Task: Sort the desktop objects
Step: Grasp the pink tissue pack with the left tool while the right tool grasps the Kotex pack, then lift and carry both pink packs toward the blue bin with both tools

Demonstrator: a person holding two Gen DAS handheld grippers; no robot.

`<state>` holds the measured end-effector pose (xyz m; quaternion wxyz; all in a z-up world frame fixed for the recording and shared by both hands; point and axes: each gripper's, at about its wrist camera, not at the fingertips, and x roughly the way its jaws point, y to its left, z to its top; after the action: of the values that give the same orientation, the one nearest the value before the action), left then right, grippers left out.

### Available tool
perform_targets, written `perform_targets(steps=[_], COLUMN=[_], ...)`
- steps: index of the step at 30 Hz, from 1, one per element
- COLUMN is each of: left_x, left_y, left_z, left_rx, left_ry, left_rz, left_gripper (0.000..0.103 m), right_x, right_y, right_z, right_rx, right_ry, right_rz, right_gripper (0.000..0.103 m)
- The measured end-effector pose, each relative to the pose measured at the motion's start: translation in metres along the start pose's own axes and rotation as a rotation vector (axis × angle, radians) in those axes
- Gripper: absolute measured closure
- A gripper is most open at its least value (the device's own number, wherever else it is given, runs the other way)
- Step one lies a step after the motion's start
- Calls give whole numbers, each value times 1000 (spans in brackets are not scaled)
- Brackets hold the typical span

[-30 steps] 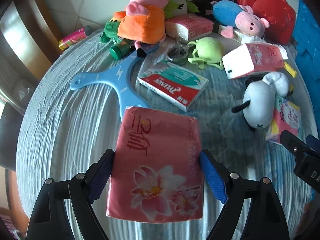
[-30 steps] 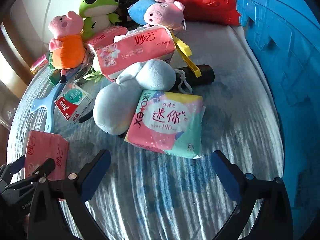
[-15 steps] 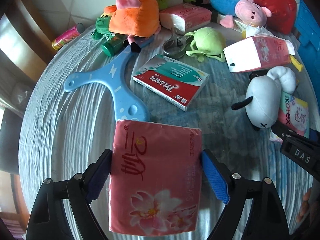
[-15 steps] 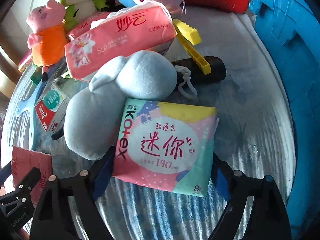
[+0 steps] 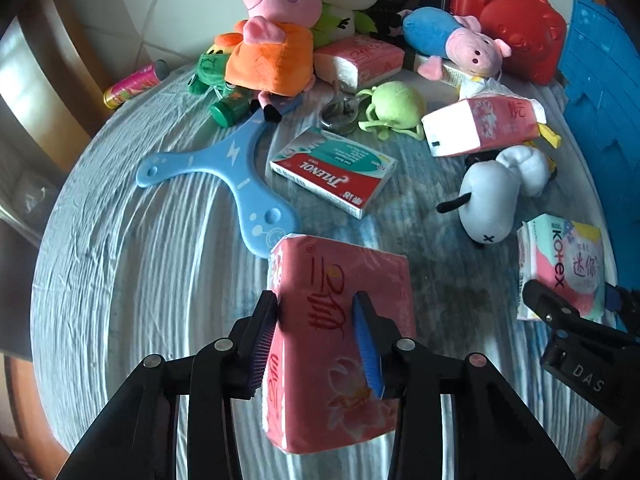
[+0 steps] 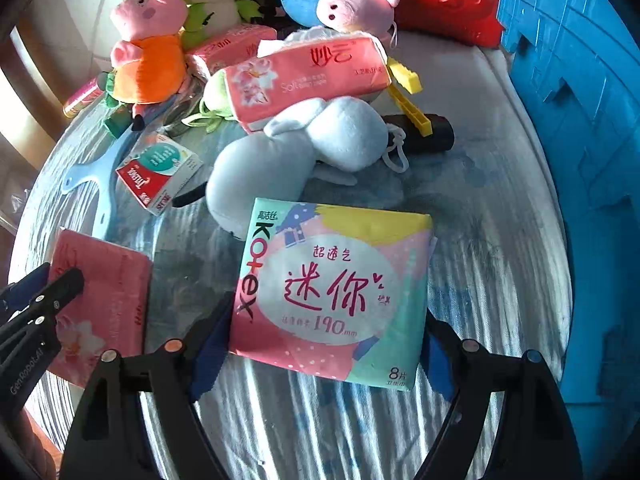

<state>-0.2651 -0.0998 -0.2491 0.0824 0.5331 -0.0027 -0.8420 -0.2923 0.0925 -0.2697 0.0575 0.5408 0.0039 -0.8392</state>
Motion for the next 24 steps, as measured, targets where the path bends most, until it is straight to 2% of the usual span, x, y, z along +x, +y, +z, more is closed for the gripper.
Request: perform_targets(steps=[1,2,4,5,6,10,14,16,18,19,24], left_x=[2,3,4,4,5,18,23,36,49,49,34], left_y=[4,7,8,8,5,-9,-15,-14,-6,-1,7], left_z=[-4,-8,-13,-16,-17,-23,-23,-24,-24,-25,-31], left_rx=[-10,-19,-30,-36,-33,9,33,44,15,-14,-34], left_ry=[20,40,53,60,63,59,44,71,125,121,81], left_rz=[-3,-7,-35,-49,-44,17,55,87,45,30,38], left_gripper=[58,47,40,40,38,16,11,9,10,11,12], right_x=[-3,-6,-11,-15,-16,-14,-12,-9,-5,-4,-1], right_y=[2,4,4,1,0,7,7,9,11,13,20], right_z=[-3,-7,-14,-20,-25,-36,-43,-43,-43,-43,-42], right_rx=[-1,-3,-7,-10,-11,-29,-52,-63,-71,-75,-91], right_ry=[2,4,9,12,16,34,47,52,55,57,53], right_rz=[-2,-5,-8,-7,-7,19,36,47,57,60,63], right_gripper=[21,21,21,21,21,21,21,21,21,21,21])
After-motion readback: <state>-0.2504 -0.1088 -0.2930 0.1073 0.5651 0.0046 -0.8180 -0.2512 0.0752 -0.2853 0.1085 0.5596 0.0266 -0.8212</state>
